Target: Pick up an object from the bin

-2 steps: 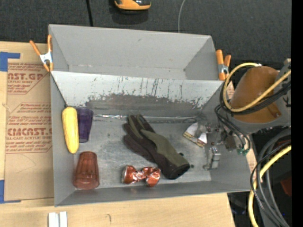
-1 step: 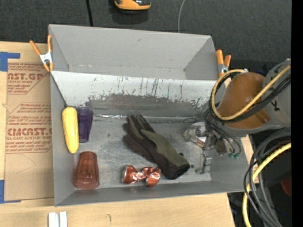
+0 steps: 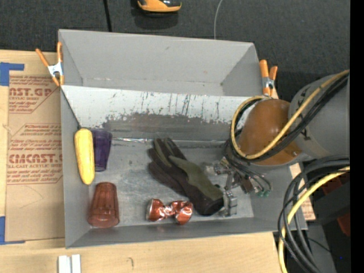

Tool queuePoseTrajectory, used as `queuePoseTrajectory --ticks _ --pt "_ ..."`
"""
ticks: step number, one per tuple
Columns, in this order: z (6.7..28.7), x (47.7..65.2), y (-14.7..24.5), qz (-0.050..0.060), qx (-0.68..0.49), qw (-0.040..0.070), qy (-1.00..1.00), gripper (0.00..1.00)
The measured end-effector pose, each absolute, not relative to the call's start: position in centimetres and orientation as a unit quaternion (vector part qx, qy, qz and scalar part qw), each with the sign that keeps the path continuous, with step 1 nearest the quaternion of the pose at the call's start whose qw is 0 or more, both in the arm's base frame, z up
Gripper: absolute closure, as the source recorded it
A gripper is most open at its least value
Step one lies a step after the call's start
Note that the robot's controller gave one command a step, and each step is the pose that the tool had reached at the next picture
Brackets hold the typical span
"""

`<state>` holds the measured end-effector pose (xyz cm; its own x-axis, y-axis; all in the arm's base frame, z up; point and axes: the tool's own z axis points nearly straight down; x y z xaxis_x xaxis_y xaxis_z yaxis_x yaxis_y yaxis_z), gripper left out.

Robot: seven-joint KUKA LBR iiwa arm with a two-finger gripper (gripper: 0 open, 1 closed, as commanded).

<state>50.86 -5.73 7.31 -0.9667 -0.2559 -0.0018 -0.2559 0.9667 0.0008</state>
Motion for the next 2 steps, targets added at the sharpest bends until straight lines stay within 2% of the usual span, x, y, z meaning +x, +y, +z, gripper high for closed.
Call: queuePoseTrajectory --ticks 1,2 --pt "6.98 49.69 -4.02 0.000 -0.245 0.000 0.970 1.00" --pt "6.98 49.70 -4.02 0.000 -0.245 0.000 0.969 1.00"
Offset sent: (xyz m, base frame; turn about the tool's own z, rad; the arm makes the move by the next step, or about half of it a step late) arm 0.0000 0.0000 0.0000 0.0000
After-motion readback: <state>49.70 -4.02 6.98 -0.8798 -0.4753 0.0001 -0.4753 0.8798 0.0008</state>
